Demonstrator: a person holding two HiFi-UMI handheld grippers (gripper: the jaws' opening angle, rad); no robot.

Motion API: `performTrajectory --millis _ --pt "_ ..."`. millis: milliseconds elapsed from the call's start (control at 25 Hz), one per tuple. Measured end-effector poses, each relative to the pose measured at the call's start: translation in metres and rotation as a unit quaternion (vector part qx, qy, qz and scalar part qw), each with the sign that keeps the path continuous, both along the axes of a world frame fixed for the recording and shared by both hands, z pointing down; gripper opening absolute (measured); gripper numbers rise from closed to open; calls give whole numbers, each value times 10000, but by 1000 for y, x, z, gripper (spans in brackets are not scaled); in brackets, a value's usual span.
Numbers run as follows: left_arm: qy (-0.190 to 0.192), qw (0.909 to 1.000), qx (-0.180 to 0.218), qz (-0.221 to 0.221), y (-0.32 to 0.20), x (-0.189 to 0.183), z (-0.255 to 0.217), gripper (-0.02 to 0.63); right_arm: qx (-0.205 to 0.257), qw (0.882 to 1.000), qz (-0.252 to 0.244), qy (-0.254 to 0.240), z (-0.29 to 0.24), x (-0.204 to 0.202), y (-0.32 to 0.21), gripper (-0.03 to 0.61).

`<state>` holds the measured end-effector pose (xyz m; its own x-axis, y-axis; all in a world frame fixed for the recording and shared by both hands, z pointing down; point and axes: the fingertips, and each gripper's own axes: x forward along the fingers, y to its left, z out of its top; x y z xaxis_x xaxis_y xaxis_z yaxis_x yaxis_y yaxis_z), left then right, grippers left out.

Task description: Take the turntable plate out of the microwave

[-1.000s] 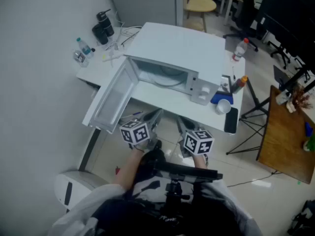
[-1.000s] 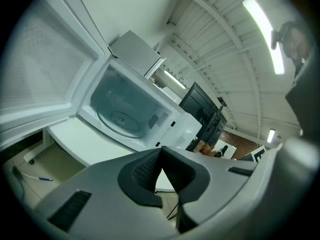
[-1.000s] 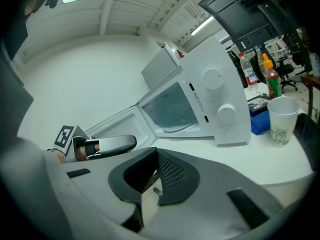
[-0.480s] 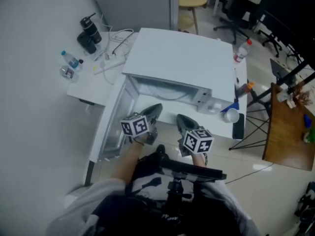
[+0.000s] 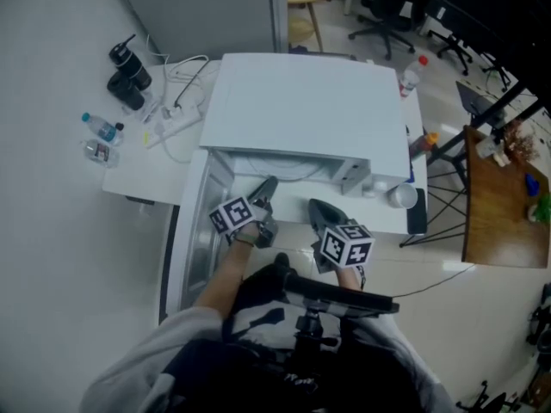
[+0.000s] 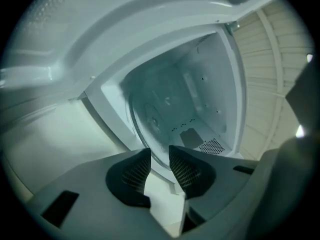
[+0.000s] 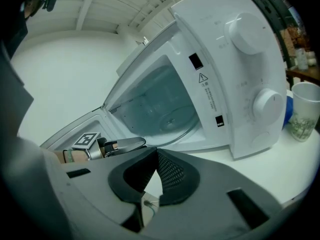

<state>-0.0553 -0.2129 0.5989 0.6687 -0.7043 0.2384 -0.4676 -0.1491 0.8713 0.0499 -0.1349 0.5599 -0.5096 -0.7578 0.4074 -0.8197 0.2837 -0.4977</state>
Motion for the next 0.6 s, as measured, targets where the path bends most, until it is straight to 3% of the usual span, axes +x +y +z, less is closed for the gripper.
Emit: performTrajectory --millis 240,440,600 --pt "291 9978 -586 -64 5 2 12 95 -19 9999 84 65 1 3 -6 9" --pt "603 9969 -478 -178 -6 4 13 96 -32 9999 61 97 1 3 -9 9" --pt "658 9954 -628 -292 -15 4 13 97 -57 9999 49 127 3 4 -9 9"
